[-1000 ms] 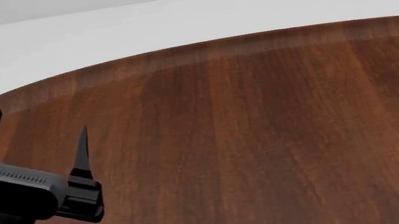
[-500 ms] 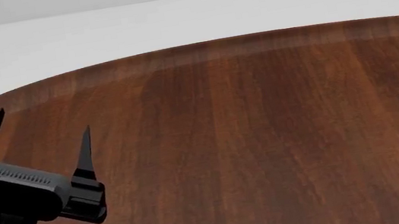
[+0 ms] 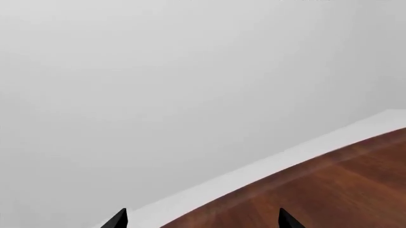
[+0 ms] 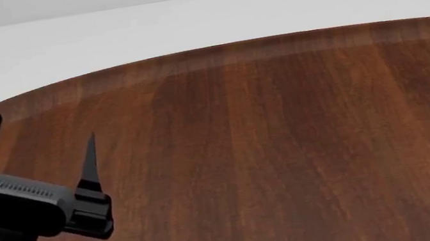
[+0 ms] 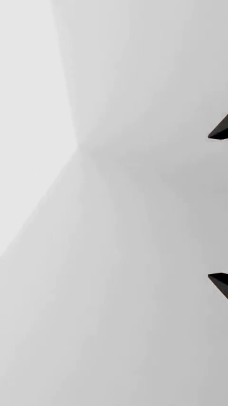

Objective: Put the white mug on the plate.

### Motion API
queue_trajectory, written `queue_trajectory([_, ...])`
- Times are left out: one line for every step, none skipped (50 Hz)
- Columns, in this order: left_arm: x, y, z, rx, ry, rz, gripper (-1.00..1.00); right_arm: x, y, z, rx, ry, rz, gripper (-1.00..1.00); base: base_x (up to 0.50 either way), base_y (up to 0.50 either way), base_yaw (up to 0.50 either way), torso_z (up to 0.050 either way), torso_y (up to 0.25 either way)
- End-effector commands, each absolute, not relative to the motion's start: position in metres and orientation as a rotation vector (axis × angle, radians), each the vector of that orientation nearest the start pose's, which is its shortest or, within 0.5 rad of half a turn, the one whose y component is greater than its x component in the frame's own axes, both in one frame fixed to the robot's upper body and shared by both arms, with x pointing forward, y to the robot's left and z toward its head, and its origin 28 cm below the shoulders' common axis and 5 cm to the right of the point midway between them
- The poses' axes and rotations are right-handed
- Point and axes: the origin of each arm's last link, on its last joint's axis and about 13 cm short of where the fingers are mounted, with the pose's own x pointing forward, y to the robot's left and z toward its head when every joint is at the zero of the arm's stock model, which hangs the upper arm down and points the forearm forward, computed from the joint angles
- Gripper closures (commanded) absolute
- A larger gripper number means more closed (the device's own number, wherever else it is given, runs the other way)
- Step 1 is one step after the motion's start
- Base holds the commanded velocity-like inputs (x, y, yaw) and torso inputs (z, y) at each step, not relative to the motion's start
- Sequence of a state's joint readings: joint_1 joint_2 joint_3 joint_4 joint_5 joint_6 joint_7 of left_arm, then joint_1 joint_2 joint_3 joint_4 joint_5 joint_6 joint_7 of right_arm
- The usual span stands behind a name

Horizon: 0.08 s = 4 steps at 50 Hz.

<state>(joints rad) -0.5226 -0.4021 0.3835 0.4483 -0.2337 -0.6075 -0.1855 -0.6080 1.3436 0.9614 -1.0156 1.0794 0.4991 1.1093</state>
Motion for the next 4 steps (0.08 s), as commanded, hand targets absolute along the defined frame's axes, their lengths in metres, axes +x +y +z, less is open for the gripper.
queue_trajectory([0.268,0.209,0.182,0.326,-0.273,-0.187,-1.0,0.134,-0.201,0.29,-0.498,-0.468,-0.46,-1.0,0.0,0.0,0.0,0.0,0.0])
queue_trajectory([0.268,0.209,0.186,0.331,-0.282,-0.186,-1.0,0.134,-0.201,0.291,-0.499,-0.468,-0.458,-1.0,0.0,0.0,0.0,0.0,0.0])
queue_trajectory([0.268,0.209,0.19,0.336,-0.292,-0.185,-1.0,0.135,-0.2,0.292,-0.501,-0.468,-0.448,-1.0,0.0,0.0,0.0,0.0,0.0])
queue_trajectory([0.268,0.209,0.192,0.338,-0.296,-0.184,-1.0,0.136,-0.2,0.293,-0.504,-0.468,-0.444,-1.0,0.0,0.0,0.0,0.0,0.0])
